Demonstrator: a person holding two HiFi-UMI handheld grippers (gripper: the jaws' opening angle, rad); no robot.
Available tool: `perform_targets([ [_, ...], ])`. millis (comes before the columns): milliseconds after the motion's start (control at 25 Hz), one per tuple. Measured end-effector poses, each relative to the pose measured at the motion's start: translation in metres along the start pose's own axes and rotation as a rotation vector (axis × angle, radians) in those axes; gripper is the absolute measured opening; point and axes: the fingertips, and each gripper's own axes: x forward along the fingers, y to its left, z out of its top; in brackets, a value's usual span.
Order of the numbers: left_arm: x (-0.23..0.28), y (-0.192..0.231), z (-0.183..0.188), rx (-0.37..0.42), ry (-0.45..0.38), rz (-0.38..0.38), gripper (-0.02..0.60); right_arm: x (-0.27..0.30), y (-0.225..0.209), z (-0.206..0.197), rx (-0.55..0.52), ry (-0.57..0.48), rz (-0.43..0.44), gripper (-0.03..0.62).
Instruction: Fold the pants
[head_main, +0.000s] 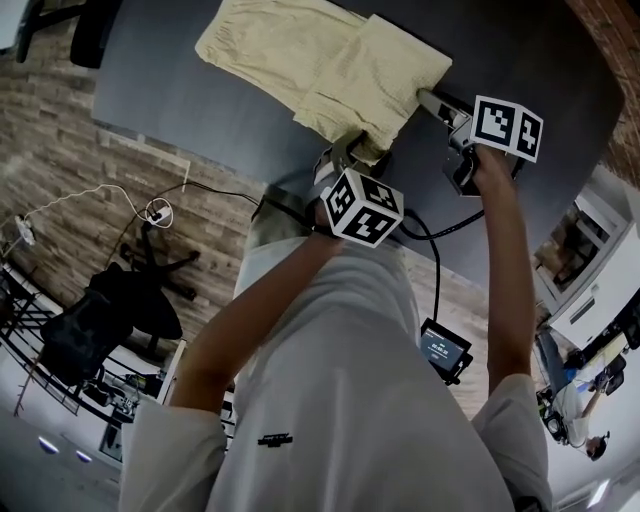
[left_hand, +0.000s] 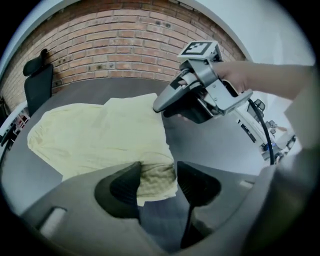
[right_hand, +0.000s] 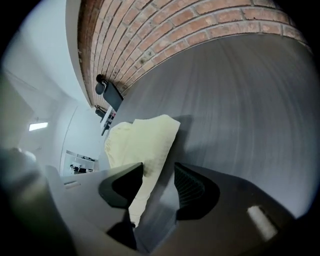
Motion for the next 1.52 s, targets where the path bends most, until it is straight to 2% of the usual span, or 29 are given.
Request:
perform_targets([
  [40,0.0,0.002,0.001,-0.01,-0.003,0.003,0.236,0.005,0.002,0.001,0.004,0.003,0.002,0.202],
  [160,-0.002,0.002,0.004,-0.051,0.001,0.006,0.212,0.008,0.006,0.0,0.005,0.011,-0.002,0.113],
  [240,-0.003,0.001,0.005,-0.054,0.009,0.004,0.202,0.006,0.008,0.0,-0.024,0.009,-0.021,0.083],
  [360,-0.006,-0.003,0.002,-0.097,0.022,-0.053,0.13,0.003,0.008,-0.003,-0.053,0.006,-0.051,0.054],
  [480,-0.009,-0.019,-0.005,-0.125,0.046,-0.126,0.103,-0.007,0.003,-0.016,-0.053,0.007,-0.078,0.051],
  [800,-0.021,-0.074,-0.004,-0.125,0.049,-0.225,0.089,-0.059,-0.015,-0.04,-0.017,-0.038,-0.099,0.046],
  [1000,-0.031,-0.069,-0.002,-0.128,0.062,-0.267,0.089,-0.064,-0.006,-0.04,0.002,-0.058,-0.09,0.046],
  [1320,-0.056,-0.06,0.012,-0.237,-0.001,-0.315,0.087,-0.077,0.022,-0.025,-0.033,-0.094,-0.073,0.043],
  [1520,-0.075,-0.046,0.026,-0.271,-0.026,-0.349,0.086,-0.08,0.044,-0.008,-0.054,-0.117,-0.057,0.041],
])
